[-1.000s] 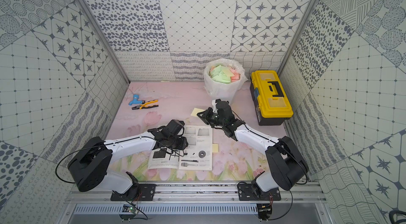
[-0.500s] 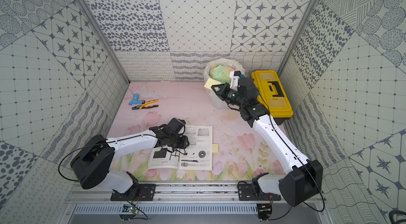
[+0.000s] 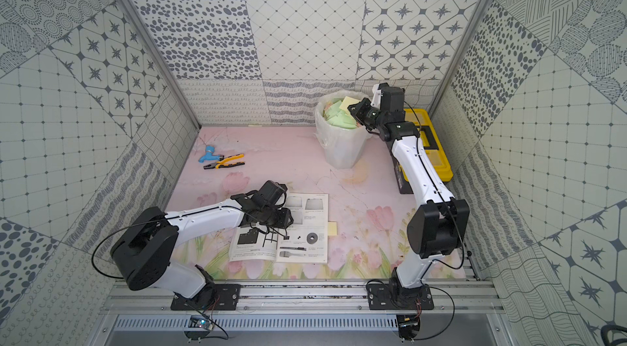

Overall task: Peel off the used sticky note
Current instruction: Place the note in the trash bin.

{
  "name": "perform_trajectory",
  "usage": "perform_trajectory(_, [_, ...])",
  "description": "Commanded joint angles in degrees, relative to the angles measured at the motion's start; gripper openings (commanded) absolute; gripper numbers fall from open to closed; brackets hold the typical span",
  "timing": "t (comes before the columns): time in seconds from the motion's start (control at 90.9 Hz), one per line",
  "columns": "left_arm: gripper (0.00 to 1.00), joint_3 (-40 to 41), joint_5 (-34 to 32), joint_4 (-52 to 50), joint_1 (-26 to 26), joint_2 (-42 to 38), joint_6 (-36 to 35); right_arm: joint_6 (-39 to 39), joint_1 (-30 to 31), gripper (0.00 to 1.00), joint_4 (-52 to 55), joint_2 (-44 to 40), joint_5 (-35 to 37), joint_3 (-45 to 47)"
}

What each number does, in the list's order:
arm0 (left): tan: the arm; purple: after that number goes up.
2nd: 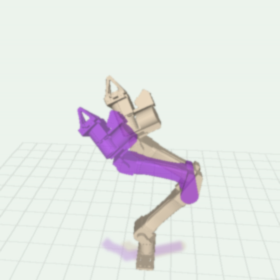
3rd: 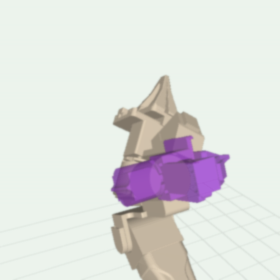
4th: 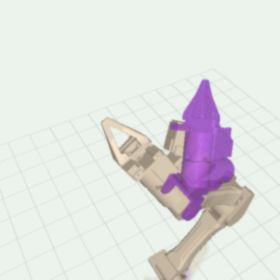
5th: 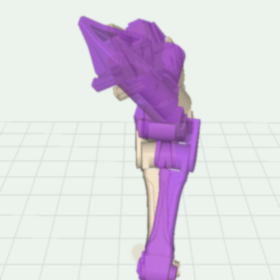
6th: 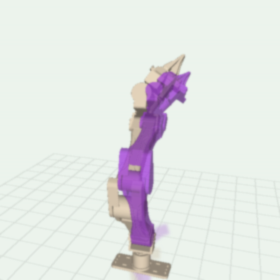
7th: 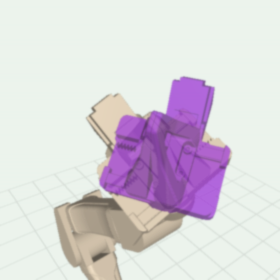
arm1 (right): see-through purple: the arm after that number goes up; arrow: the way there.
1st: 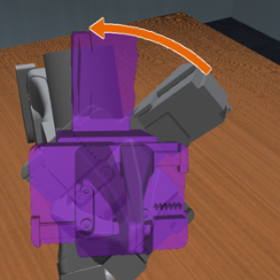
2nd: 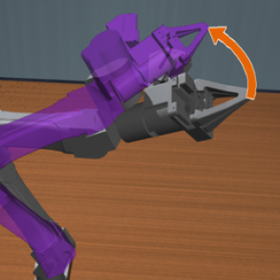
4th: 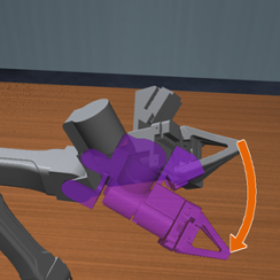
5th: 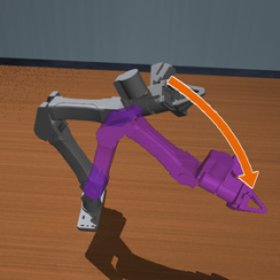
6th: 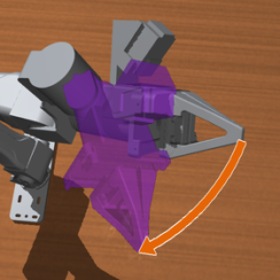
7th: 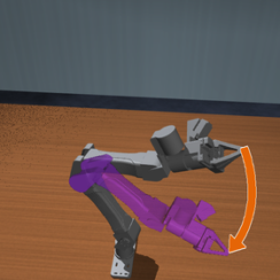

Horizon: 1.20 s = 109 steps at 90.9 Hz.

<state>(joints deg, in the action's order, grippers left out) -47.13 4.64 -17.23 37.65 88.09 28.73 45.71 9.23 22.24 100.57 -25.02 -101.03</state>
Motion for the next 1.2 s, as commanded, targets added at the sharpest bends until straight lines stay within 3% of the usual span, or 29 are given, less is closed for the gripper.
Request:
perform_trajectory(0.0, [0.41, -0.7, 0.9, -1.6, -0.3, -0.2, -1.0, -4.6, 0.1, 0.12, 5.5, 3.0, 0.1, -6.4])
perform_trajectory(0.209, [0.41, -0.2, 1.0, -1.5, -0.3, -0.9, -0.9, -7.4, 0.1, 0.47, 9.4, 4.4, 2.9, -10.8])
perform_trajectory(0.396, [0.41, -0.5, 1.6, -1.5, -0.3, -1.0, -0.9, -9.7, 0.1, 0.65, 12.6, 2.4, 4.5, -12.8])
perform_trajectory(0.583, [0.41, -0.9, 2.4, -1.5, -0.3, -1.9, -0.7, -12.5, -0.4, 0.74, 13.8, -2.5, 9.4, -9.4])
perform_trajectory(0.803, [0.41, -1.3, 3.7, -1.4, -0.3, -2.7, -0.3, -14.8, -1.0, 0.77, 13.5, -10.5, 10.2, -1.4])
perform_trajectory(1.024, [0.43, -1.5, 6.4, -0.3, -0.3, -3.1, 0.6, -12.0, -0.8, 0.77, 5.1, -25.3, 5.8, 21.1])
perform_trajectory(1.189, [0.51, -2.2, 8.6, 0.2, -0.3, -3.0, 1.3, -10.0, 1.4, 0.76, 1.5, -34.4, 3.4, 37.4])
